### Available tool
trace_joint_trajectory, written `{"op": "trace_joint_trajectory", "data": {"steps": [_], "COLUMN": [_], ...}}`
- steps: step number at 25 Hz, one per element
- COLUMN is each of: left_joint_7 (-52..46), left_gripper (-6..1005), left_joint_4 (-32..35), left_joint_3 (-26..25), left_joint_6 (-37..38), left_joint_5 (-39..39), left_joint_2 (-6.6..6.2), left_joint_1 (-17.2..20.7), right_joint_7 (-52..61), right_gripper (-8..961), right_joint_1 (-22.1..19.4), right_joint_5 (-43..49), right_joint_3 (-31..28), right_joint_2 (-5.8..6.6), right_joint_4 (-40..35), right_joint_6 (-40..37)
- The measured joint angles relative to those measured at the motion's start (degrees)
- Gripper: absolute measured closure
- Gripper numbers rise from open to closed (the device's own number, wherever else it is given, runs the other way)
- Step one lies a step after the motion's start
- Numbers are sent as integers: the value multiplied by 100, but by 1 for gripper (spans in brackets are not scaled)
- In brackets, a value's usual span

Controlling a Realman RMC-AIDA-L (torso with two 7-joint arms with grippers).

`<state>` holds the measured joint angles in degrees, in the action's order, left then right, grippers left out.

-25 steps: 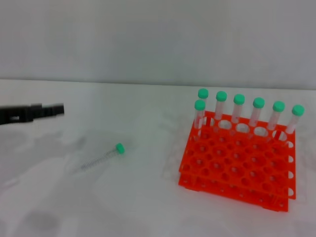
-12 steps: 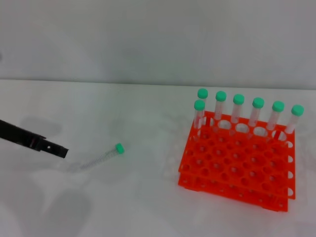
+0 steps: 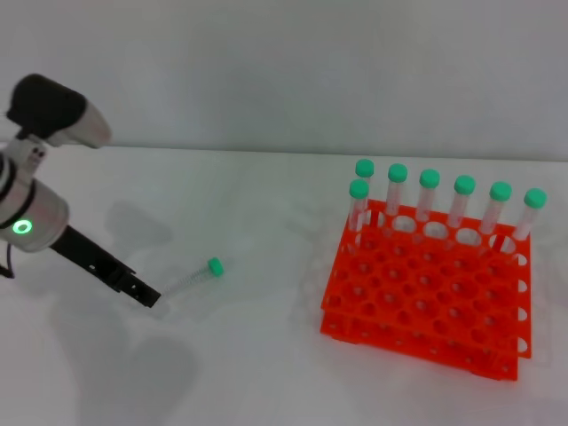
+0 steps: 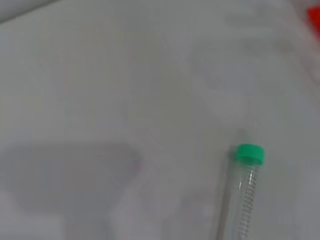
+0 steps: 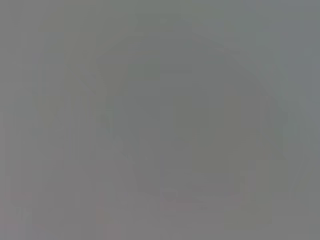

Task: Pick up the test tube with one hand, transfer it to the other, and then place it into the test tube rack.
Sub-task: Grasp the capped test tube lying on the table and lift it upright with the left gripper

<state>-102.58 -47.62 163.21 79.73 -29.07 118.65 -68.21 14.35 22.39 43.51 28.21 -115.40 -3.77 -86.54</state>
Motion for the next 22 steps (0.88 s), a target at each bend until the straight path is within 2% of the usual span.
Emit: {"op": "trace_joint_trajectory", "data": {"steps": [9, 15, 22], "left_joint_7": [98, 48, 50], "left_gripper": [168, 322, 447], "left_joint_4": [657, 1055, 1300], "left_joint_3": [0, -6, -9], "left_joint_6": [-685, -1005, -1353], "left_joint_5": [-530, -861, -1009], "left_joint_2": [-15, 17, 20], "left_joint_1": [-179, -230, -241], "right_joint_7": [-2, 0, 2], "right_gripper": [322, 321, 321], "right_joint_1": [-7, 30, 55], "right_joint_5": [0, 0, 0], "right_joint_3": [0, 0, 0], "right_joint_2": [0, 0, -15], "right_joint_4": [38, 48, 64], "right_joint_6": [12, 15, 14]}}
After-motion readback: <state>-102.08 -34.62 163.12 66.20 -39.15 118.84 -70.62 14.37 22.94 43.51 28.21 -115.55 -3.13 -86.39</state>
